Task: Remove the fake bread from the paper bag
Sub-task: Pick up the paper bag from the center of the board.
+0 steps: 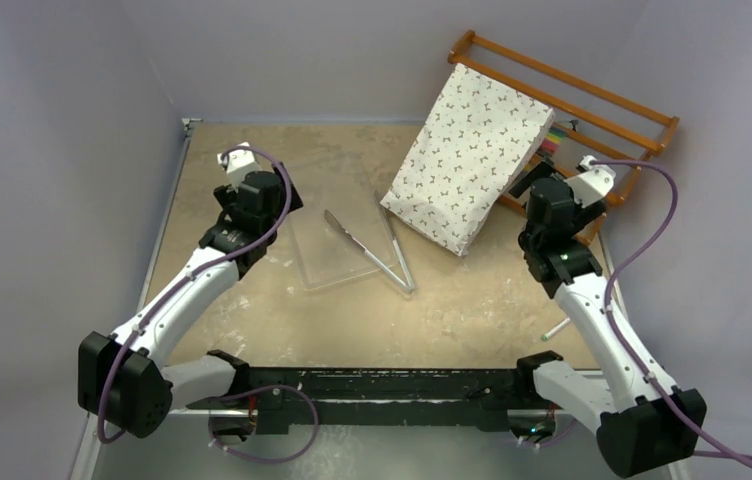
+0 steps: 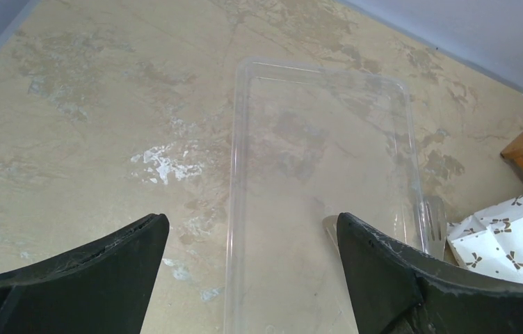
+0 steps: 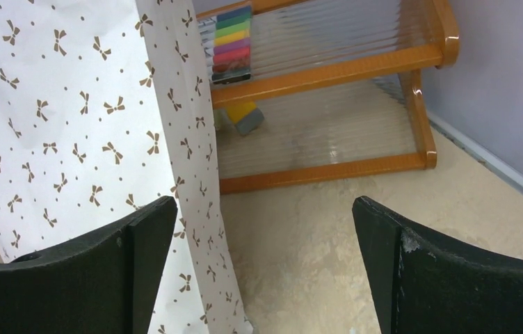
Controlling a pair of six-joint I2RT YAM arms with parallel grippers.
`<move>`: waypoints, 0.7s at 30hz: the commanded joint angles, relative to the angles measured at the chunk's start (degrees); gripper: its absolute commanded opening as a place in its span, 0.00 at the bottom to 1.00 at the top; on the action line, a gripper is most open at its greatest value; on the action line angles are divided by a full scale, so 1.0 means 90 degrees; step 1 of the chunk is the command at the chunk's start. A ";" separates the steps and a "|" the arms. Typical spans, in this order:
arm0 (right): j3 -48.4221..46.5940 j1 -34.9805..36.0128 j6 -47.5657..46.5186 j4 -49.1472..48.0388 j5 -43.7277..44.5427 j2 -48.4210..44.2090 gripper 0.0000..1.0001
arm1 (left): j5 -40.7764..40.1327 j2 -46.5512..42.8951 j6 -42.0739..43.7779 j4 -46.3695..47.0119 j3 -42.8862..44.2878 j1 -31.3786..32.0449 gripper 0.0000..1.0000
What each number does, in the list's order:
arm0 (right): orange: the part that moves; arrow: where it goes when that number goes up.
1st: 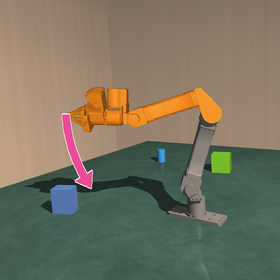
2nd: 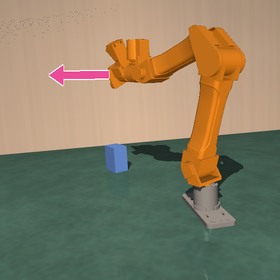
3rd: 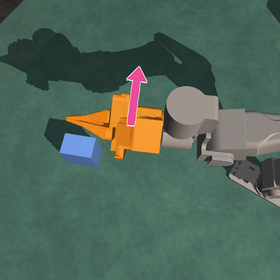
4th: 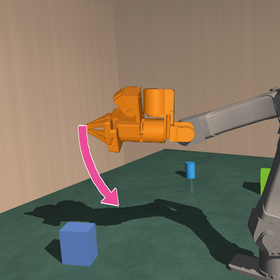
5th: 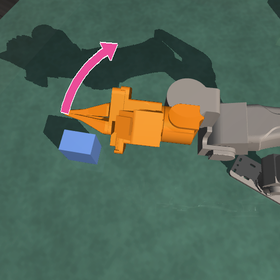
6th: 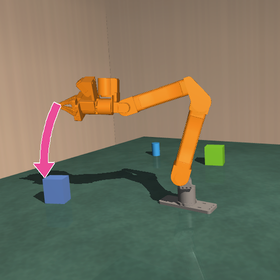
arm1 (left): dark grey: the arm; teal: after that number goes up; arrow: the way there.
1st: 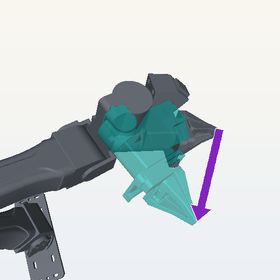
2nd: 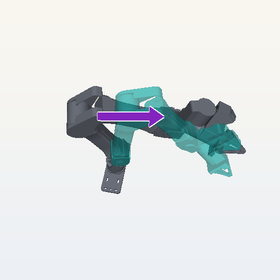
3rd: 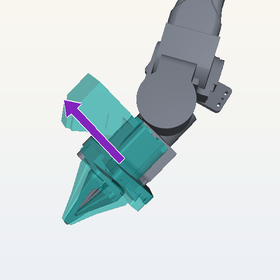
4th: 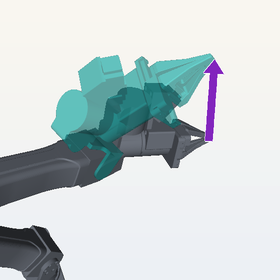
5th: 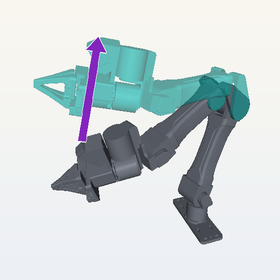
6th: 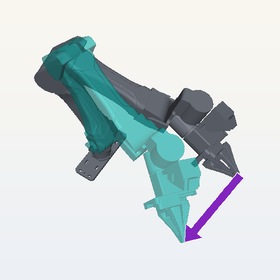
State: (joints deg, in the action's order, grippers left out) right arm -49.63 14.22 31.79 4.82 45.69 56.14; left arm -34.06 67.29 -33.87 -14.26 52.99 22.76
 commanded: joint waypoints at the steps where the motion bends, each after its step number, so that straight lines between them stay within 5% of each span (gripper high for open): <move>1: -0.0153 0.0080 -0.0313 0.0038 0.0208 -0.0374 1.00 | 0.0044 -0.0115 -0.0140 -0.0117 0.0317 0.0117 0.92; 9: -0.0449 0.0073 -0.1353 -0.0535 -0.0368 -0.0086 0.93 | 0.0623 -0.0078 -0.0213 -0.0141 0.0420 0.0215 0.92; 21: -0.1104 -0.0640 -0.1487 -0.1253 -0.0844 0.1325 0.89 | 0.0893 -0.0043 -0.0281 -0.0017 0.0370 0.0419 0.92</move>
State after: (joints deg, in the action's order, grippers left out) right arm -54.70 10.48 19.90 -0.86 40.45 66.30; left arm -27.00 67.29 -36.03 -15.99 54.22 26.04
